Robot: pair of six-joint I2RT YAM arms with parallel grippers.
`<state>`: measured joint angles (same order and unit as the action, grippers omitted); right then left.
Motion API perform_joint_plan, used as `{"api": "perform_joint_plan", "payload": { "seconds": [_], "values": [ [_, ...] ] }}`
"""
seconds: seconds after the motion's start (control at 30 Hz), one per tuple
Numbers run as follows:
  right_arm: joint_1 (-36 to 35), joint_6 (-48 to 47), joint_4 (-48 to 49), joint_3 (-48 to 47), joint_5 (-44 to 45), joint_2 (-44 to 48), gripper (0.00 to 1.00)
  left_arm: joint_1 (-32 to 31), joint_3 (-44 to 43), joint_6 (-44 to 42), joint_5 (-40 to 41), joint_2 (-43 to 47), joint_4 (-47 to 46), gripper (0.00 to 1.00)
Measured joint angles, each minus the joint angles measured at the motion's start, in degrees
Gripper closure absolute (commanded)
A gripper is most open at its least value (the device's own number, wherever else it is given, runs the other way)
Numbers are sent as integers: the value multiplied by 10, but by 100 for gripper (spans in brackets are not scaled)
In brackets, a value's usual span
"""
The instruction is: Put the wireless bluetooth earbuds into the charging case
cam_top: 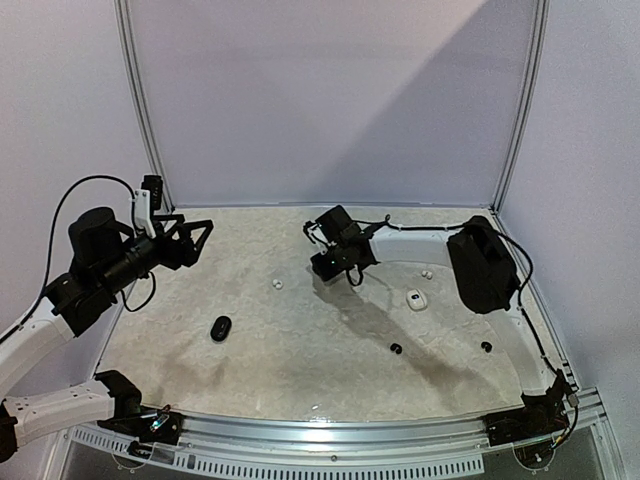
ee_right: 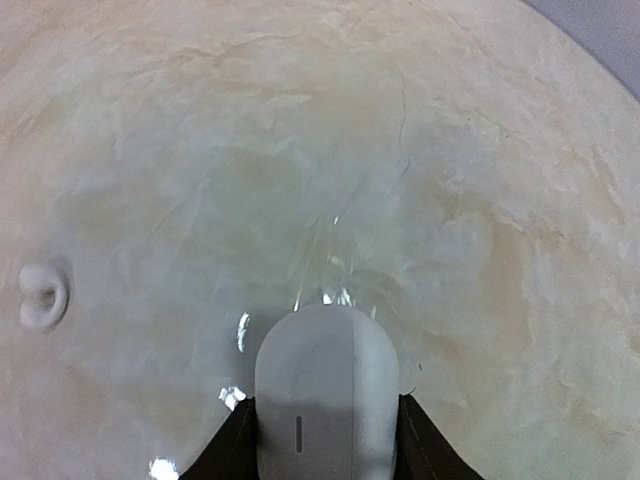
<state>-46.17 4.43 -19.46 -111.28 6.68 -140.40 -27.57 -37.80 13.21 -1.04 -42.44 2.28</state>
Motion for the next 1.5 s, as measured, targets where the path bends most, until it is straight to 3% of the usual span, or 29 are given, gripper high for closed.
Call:
{"api": "perform_joint_plan", "payload": {
  "seconds": [0.2, 0.4, 0.6, 0.83, 1.03, 1.17, 1.23, 1.33, 1.43, 1.5],
  "values": [
    [-35, -169, 161, 223, -21, 215, 76, 2, 0, 7, -66, 1, -1, 23],
    [-133, -365, 254, 228, -7, 363, 75, 2, -9, 40, -194, -6, -33, 14],
    [-215, -535, 272, 208, 24, 384, 76, -1, -39, 59, -287, -16, -68, 15],
    [-250, -657, 255, 185, 51, 363, 77, -12, -53, 80, -336, -21, -92, 44],
    [-263, -694, 253, 167, 55, 362, 77, -17, -54, 85, -346, -26, -91, 59],
    [-267, -708, 246, 159, 54, 362, 78, -20, -54, 83, -349, -26, -90, 82],
    [-268, -713, 242, 158, 54, 362, 77, -22, -56, 85, -351, -26, -90, 100],
    [-268, -718, 236, 153, 53, 362, 60, -23, -56, 89, -352, -26, -91, 100],
    [-268, -711, 234, 151, 52, 362, 23, -23, -56, 88, -357, -24, -92, 100],
    [-268, -693, 219, 140, 51, 360, 9, -24, -56, 77, -361, -23, -93, 100]
  ]
}}
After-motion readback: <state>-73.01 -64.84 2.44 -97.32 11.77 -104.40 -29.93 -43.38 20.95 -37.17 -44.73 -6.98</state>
